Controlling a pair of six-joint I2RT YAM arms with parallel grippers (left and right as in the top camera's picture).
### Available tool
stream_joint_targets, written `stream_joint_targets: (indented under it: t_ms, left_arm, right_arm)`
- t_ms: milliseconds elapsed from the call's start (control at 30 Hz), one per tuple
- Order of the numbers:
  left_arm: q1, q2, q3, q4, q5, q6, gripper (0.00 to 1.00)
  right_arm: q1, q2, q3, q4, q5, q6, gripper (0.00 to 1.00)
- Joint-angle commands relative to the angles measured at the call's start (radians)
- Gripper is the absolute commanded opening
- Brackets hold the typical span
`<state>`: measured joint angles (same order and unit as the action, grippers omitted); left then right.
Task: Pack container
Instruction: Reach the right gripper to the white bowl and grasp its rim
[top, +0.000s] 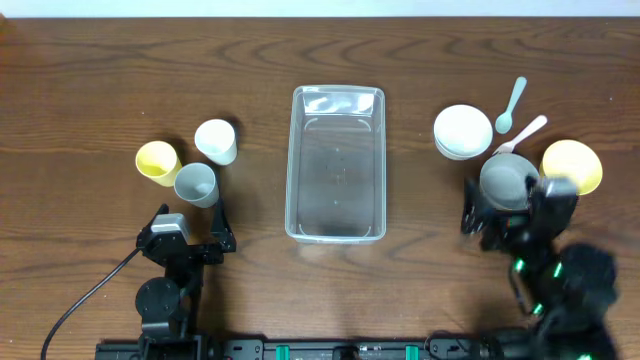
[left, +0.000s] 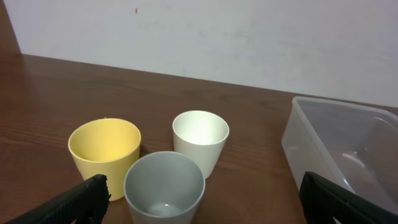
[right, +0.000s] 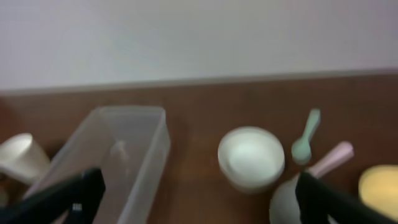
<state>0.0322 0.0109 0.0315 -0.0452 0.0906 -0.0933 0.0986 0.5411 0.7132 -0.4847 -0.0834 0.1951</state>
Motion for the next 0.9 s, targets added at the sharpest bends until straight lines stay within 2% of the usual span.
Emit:
stream_joint_targets:
  t_ms: [0, 167, 267, 367, 433, 533, 633, 867]
  left_arm:
    - [0.004, -0.006, -0.027, -0.017, 0.011, -0.001, 0.98]
    - [0.004, -0.006, -0.027, -0.017, 0.011, -0.001, 0.98]
    - [0.004, -0.006, -0.027, -0.017, 0.011, -0.001, 0.98]
    - [0.004, -0.006, -0.027, -0.016, 0.011, -0.001, 0.98]
    - [0.004, -0.006, -0.027, -0.017, 0.011, -0.001, 0.98]
    - [0.004, -0.006, -0.027, -0.016, 0.011, -0.001, 0.98]
    - [0.004, -0.006, -0.027, -0.017, 0.011, -0.001, 0.98]
    - [0.004, -0.006, -0.027, -0.017, 0.011, -0.001, 0.98]
  right_arm:
    - [-0.013, 0.283, 0.288, -0.148, -0.031, -0.053, 0.99]
    - [-0.013, 0.694, 0.717, -0.419, -0.135, -0.114, 0.99]
    - [-0.013, 0.845, 0.837, -0.452, -0.19, -0.114, 0.99]
    - [-0.015, 0.956, 0.861, -0.422, -0.272, -0.121, 0.99]
    - [-0.025, 1.017, 0.861, -0.405, -0.253, -0.118, 0.99]
    - [-0.056, 1.092, 0.861, -0.411, -0.177, 0.02, 0.99]
    - [-0.101, 1.171, 0.861, -0.467, 0.011, 0.218, 0.99]
    - [-0.126, 1.342, 0.861, -0.436, 0.104, 0.231, 0.97]
